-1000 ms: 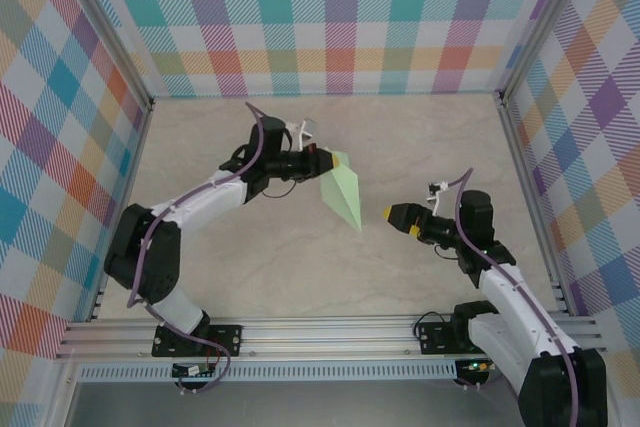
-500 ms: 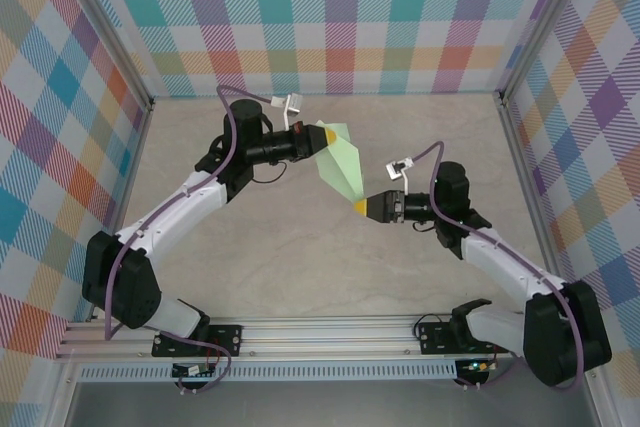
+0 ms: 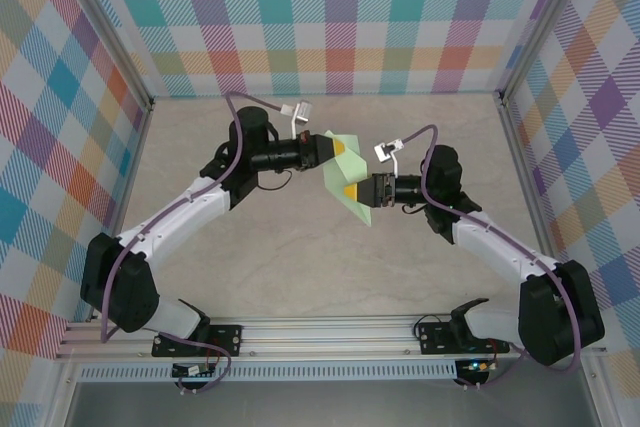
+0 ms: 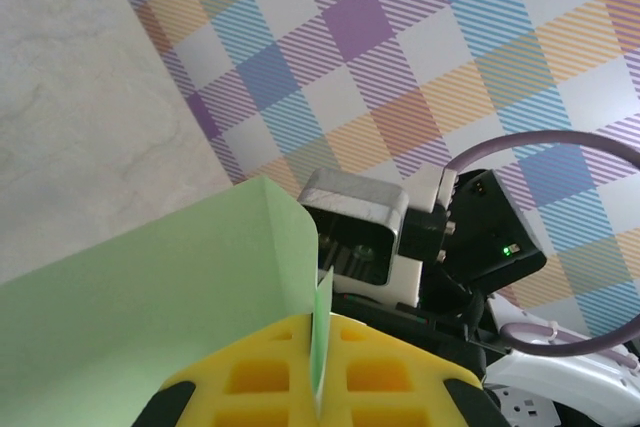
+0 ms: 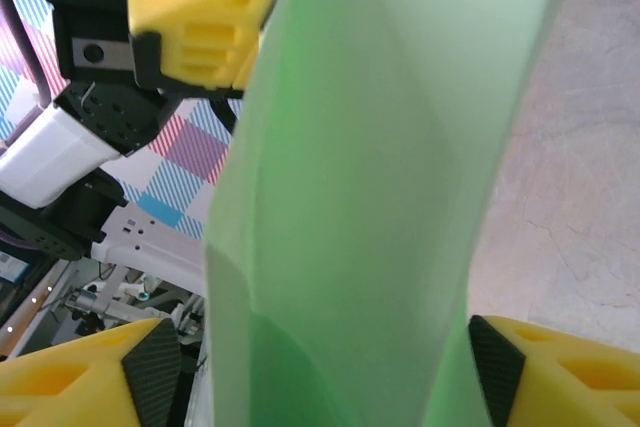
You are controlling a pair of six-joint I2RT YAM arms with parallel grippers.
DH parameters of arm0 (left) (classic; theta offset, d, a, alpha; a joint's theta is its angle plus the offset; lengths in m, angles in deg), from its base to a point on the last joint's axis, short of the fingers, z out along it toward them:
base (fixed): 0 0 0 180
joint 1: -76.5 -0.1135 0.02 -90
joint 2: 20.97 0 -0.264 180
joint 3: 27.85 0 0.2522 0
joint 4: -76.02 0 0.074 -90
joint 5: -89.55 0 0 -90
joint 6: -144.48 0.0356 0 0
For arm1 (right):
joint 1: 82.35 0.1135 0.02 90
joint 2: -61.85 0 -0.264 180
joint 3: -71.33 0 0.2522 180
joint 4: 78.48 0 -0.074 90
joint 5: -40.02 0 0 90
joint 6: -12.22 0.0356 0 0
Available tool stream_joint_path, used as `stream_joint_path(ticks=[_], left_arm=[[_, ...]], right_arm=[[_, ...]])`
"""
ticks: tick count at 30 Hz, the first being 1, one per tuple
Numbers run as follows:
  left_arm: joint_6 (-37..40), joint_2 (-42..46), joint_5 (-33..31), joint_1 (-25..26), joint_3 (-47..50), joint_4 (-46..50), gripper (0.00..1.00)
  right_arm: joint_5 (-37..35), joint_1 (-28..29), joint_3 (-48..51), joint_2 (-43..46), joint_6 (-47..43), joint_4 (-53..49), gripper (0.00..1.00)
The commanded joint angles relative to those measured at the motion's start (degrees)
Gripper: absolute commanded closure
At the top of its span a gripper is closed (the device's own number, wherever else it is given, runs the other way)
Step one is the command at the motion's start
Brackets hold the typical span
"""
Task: Fold a paper plane with a square sheet of paper (fold left side to right side)
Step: Turn over the paper at the center of the table.
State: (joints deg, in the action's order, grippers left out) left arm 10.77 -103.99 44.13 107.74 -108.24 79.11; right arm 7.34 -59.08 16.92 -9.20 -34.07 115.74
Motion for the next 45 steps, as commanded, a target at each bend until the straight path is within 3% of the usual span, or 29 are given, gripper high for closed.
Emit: stream_joint_path(ticks=[1, 11, 16, 19, 23, 27, 31, 38, 45], left_arm=[[-0.2, 0.6, 1.6, 1.1, 1.1, -2.2, 0.98], [0.9, -0.6, 2.2, 1.5, 1.0, -1.2, 0.94], [8.5, 0.5, -1.6, 1.5, -1.0, 8.7, 0.64], [14.9, 3.1, -8.3, 1.5, -1.9, 17.4, 0.43], [20.2, 8.6, -19.8, 1.3, -0.9, 24.8, 0.29], [22.0, 15.8, -32.2, 1.3, 2.7, 26.1, 0.22], [22.6, 22.8, -41.5, 1.3, 7.0, 28.2, 0.20], [23.0, 33.3, -52.7, 1.3, 13.3, 28.9, 0.20], [23.2, 40.0, -62.1, 1.3, 16.3, 31.3, 0.16]], right_arm=[[0.7, 0.3, -1.9, 1.2, -1.0, 0.0, 0.29], [0.1, 0.3, -2.5, 1.3, -3.0, -4.2, 0.64], [-1.0, 0.4, -3.5, 2.6, -8.0, -12.3, 0.71], [-3.7, 0.8, -4.9, 3.5, -13.5, -21.1, 0.76], [-10.5, 2.9, -8.7, 3.6, -23.5, -36.3, 0.83], [-20.5, 5.7, -11.8, 2.4, -29.3, -46.2, 0.87], [-35.2, 10.7, -16.2, 0.2, -33.6, -55.6, 0.89], [-68.8, 22.3, -26.8, -7.4, -36.7, -70.1, 0.91], [-92.6, 28.4, -35.5, -17.6, -35.1, -81.2, 0.90]])
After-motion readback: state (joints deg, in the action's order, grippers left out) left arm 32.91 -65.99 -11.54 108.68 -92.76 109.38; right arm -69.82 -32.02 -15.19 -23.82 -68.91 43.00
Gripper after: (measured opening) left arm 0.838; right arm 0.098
